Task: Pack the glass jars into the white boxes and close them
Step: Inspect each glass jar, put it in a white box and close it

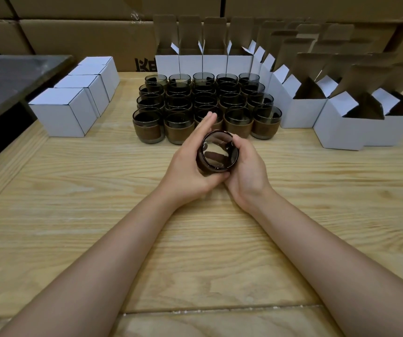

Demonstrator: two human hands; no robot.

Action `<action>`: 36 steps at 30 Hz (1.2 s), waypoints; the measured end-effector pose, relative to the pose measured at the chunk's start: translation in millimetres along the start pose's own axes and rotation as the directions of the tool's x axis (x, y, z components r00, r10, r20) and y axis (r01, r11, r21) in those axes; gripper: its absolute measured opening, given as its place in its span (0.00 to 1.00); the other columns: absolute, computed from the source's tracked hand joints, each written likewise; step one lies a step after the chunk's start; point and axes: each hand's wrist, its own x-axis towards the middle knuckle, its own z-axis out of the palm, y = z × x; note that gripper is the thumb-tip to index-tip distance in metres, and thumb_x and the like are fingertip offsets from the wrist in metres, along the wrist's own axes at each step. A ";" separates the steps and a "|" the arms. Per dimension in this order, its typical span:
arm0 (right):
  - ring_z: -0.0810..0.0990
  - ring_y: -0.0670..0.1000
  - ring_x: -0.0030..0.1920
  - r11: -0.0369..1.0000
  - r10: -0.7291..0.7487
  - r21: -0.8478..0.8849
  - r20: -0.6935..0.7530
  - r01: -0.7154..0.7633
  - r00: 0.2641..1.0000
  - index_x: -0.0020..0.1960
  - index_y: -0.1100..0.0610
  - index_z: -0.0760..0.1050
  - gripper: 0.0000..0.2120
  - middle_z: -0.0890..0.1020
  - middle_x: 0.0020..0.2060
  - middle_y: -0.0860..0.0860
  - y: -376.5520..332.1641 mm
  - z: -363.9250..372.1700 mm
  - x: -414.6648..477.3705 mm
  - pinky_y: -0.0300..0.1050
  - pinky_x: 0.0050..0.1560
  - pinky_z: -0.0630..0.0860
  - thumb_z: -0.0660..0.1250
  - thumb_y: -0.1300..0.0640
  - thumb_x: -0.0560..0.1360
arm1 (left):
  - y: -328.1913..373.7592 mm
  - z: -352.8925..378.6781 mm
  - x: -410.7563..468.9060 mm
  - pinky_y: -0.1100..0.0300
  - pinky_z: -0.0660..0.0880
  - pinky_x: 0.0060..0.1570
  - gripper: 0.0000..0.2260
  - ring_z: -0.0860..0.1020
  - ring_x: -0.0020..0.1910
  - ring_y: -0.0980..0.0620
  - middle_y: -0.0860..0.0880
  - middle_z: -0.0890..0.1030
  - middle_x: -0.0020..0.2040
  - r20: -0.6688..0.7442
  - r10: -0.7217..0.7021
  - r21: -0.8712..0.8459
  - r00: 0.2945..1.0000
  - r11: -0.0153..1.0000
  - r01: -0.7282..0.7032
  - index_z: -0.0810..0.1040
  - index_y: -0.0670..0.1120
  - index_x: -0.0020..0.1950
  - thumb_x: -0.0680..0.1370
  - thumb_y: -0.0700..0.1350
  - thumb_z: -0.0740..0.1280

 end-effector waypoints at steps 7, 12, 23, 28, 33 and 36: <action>0.83 0.52 0.52 0.998 0.031 -0.051 -0.037 -0.033 0.999 0.54 0.59 0.77 0.18 0.84 0.49 0.55 0.0 -1.1 1.1 0.48 0.55 0.80 0.51 0.51 0.83 | -0.3 0.4 0.1 0.69 0.66 0.66 0.42 0.70 0.67 0.63 0.53 0.70 0.72 -0.078 -0.021 0.075 0.997 0.997 0.027 0.63 0.47 0.75 0.66 0.42 0.80; 0.81 0.53 0.56 0.984 -0.026 -0.179 -0.068 0.014 0.997 0.56 0.60 0.75 0.20 0.81 0.54 0.58 0.2 0.9 0.5 0.50 0.61 0.76 0.50 0.49 0.83 | -1.5 0.9 1.3 0.60 0.70 0.65 0.37 0.74 0.63 0.60 0.58 0.76 0.61 -0.121 -0.050 0.040 0.991 0.998 0.055 0.68 0.48 0.71 0.65 0.45 0.81; 0.78 0.54 0.61 0.930 -0.181 -0.321 0.025 0.180 0.983 0.56 0.54 0.77 0.19 0.80 0.57 0.57 -3.3 1.4 -4.0 0.55 0.67 0.71 0.50 0.49 0.82 | -5.7 1.8 3.2 0.71 0.70 0.57 0.35 0.74 0.55 0.70 0.63 0.74 0.55 -0.185 -0.056 0.004 0.981 0.998 0.058 0.67 0.46 0.65 0.64 0.47 0.81; 0.81 0.49 0.56 0.934 -0.195 -0.284 0.109 0.219 0.975 0.49 0.49 0.82 0.20 0.85 0.50 0.50 -8.4 -0.1 -5.2 0.48 0.60 0.76 0.51 0.46 0.79 | -6.2 0.9 2.6 0.74 0.67 0.59 0.36 0.71 0.62 0.70 0.58 0.73 0.66 -0.183 -0.026 -0.008 0.983 1.000 0.025 0.64 0.49 0.63 0.62 0.45 0.82; 0.82 0.48 0.51 0.951 -0.153 -0.253 0.117 0.178 0.981 0.48 0.51 0.83 0.21 0.85 0.47 0.51 -13.0 -2.1 -5.3 0.49 0.52 0.77 0.51 0.46 0.79 | -5.5 2.2 2.3 0.71 0.68 0.60 0.35 0.71 0.65 0.66 0.55 0.72 0.68 -0.214 0.065 0.047 0.975 0.997 -0.056 0.63 0.51 0.59 0.63 0.42 0.82; 0.82 0.47 0.48 0.964 -0.134 -0.214 0.117 0.156 0.984 0.48 0.54 0.82 0.22 0.84 0.48 0.52 -15.8 -2.2 -6.0 0.51 0.50 0.78 0.50 0.48 0.81 | -3.7 3.5 1.8 0.71 0.69 0.60 0.32 0.72 0.65 0.64 0.55 0.73 0.67 -0.225 0.117 0.107 0.967 0.990 -0.095 0.63 0.52 0.58 0.64 0.42 0.80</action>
